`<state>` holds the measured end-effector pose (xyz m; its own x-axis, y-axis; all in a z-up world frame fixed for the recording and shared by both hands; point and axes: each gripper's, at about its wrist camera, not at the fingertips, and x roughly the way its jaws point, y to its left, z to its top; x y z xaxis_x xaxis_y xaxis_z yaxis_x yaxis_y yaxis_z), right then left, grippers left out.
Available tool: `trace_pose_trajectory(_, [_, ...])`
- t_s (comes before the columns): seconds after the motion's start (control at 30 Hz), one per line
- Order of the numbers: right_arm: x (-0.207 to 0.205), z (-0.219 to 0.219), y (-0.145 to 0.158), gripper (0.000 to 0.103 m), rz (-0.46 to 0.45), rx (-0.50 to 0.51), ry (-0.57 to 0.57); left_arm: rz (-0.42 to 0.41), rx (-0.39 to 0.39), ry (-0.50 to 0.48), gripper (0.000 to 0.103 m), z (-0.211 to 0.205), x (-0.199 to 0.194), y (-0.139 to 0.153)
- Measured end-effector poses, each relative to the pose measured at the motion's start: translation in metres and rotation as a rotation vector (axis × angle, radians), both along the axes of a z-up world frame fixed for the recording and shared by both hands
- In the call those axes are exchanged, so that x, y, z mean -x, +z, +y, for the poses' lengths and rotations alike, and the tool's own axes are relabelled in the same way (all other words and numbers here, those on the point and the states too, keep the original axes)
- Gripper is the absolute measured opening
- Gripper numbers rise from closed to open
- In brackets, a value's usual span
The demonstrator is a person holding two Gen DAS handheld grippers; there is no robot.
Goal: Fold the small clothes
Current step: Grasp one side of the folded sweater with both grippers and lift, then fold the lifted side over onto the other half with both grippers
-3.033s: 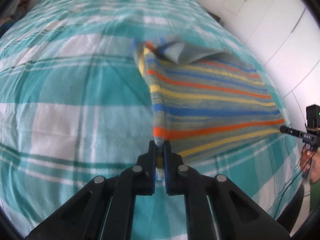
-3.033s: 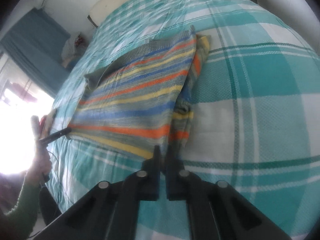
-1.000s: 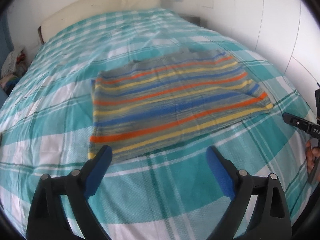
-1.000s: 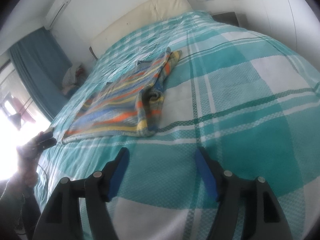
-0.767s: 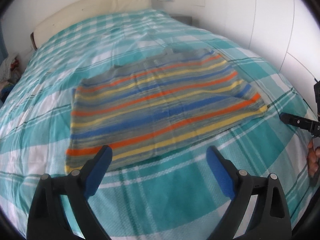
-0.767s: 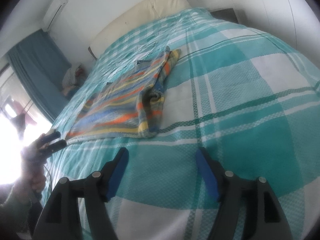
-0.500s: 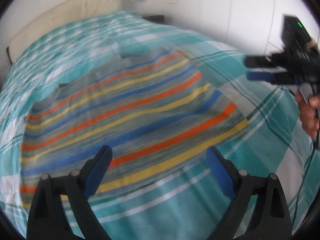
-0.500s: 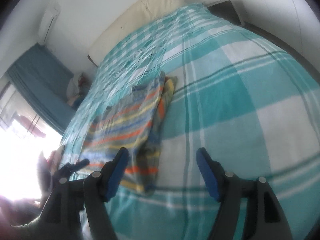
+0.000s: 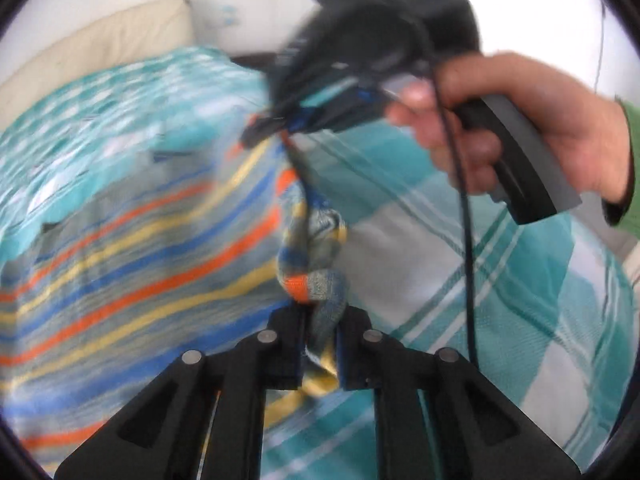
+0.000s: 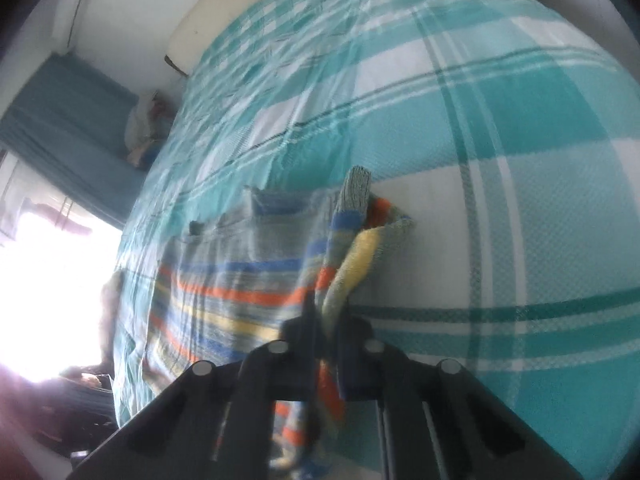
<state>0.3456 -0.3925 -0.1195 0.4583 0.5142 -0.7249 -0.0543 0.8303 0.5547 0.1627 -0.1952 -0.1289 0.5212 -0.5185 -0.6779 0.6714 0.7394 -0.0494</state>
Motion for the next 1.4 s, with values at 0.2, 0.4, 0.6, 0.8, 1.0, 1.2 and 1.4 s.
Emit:
trace_pose_trajectory(0.2, [-0.008, 0.090, 0.054, 0.008, -0.096, 0.019, 0.157, -0.001, 0.157, 0.192, 0.009, 0.107, 0.016, 0.040])
trace_pose_trajectory(0.4, [-0.040, 0.223, 0.047, 0.008, -0.100, 0.021, 0.313, 0.106, 0.216, 0.427, 0.009, 0.210, 0.005, 0.029])
trace_pose_trajectory(0.6, [-0.064, 0.315, -0.001, 0.017, -0.022, 0.000, 0.368, 0.265, 0.212, 0.601, 0.030, 0.263, -0.007, -0.008])
trace_pose_trajectory(0.8, [-0.048, 0.297, 0.005, 0.034, -0.076, -0.104, 0.324, 0.195, 0.196, 0.671, 0.082, 0.283, 0.009, 0.009])
trace_pose_trajectory(1.0, [0.037, 0.267, 0.041, 0.034, -0.227, 0.163, 0.441, 0.198, 0.115, 0.700, 0.085, 0.282, -0.020, 0.007])
trace_pose_trajectory(1.2, [0.085, 0.264, -0.026, 0.036, -0.120, 0.318, 0.490, 0.189, -0.034, 0.738, 0.087, 0.277, -0.045, -0.014])
trace_pose_trajectory(1.4, [0.092, 0.258, -0.010, 0.036, -0.180, 0.294, 0.453, 0.156, -0.057, 0.739, 0.087, 0.279, -0.041, -0.001])
